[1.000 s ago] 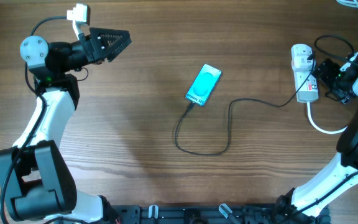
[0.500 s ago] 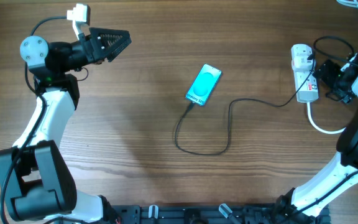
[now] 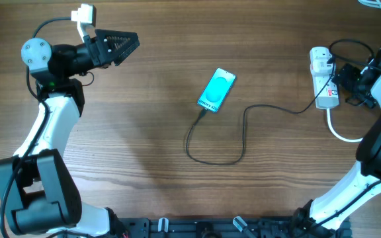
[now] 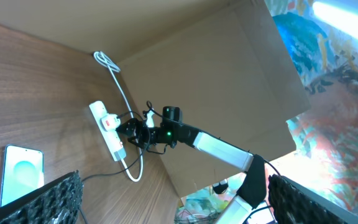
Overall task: Plug charger to phone and switch on socket
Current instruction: 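Press the rocker switch down with the right gripper fingertips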
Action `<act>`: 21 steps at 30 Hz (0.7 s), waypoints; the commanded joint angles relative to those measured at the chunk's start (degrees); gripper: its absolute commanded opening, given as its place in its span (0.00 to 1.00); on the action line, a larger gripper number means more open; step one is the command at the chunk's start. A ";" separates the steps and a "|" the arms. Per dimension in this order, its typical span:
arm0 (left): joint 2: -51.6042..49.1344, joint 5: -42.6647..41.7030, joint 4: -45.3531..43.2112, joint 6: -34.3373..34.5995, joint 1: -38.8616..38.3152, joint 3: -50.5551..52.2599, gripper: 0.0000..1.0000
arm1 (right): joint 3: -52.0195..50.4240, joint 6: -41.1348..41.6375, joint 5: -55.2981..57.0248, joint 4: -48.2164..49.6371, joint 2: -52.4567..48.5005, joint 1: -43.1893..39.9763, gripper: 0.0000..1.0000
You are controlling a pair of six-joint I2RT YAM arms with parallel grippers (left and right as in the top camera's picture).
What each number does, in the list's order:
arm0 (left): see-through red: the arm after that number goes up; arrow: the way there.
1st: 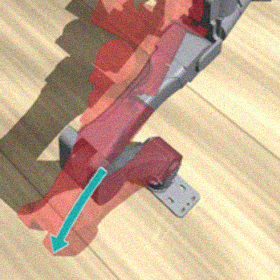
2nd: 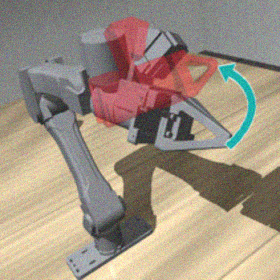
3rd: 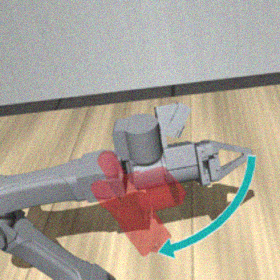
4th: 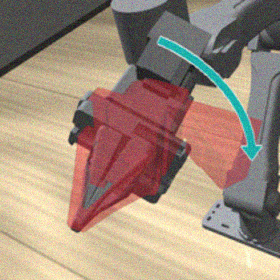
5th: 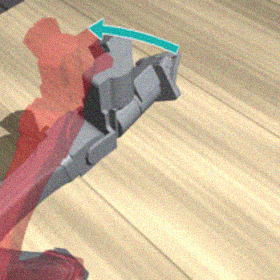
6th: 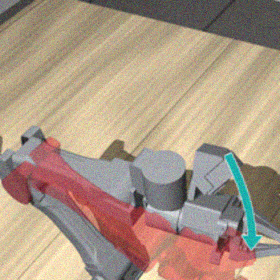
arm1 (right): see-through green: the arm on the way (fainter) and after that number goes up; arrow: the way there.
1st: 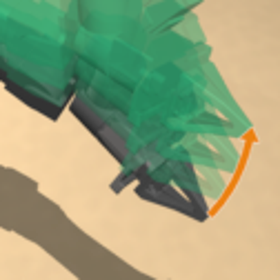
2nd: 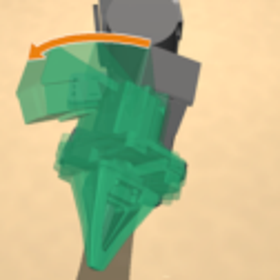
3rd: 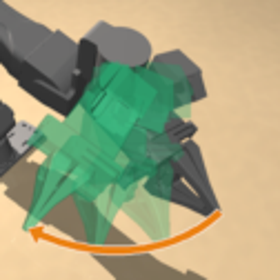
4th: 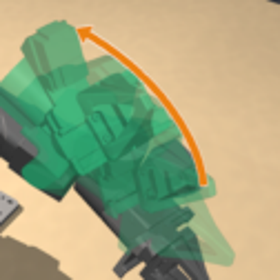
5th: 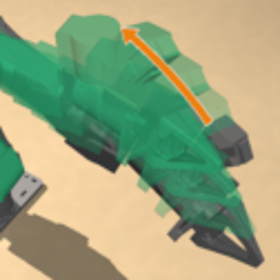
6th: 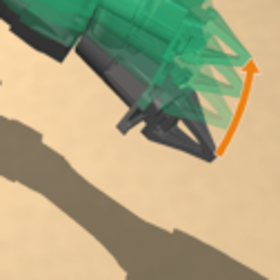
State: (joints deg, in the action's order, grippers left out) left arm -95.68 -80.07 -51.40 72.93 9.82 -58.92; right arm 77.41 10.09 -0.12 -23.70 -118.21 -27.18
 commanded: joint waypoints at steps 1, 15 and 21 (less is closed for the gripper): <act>1.18 -0.68 -0.20 -0.33 0.20 -0.17 1.00 | -0.22 -2.62 -4.63 -0.68 -2.34 3.37 1.00; 1.18 -0.68 -0.20 -0.33 0.20 -0.17 1.00 | 0.42 -2.62 -5.88 0.55 -1.07 2.99 1.00; 1.18 -0.68 -0.20 -0.33 0.20 -0.17 1.00 | 0.37 -2.60 -5.86 -1.07 -1.05 2.91 1.00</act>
State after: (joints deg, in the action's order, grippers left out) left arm -95.68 -80.07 -51.40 72.93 9.82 -58.92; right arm 78.15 9.08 -2.02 -22.68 -118.21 -25.80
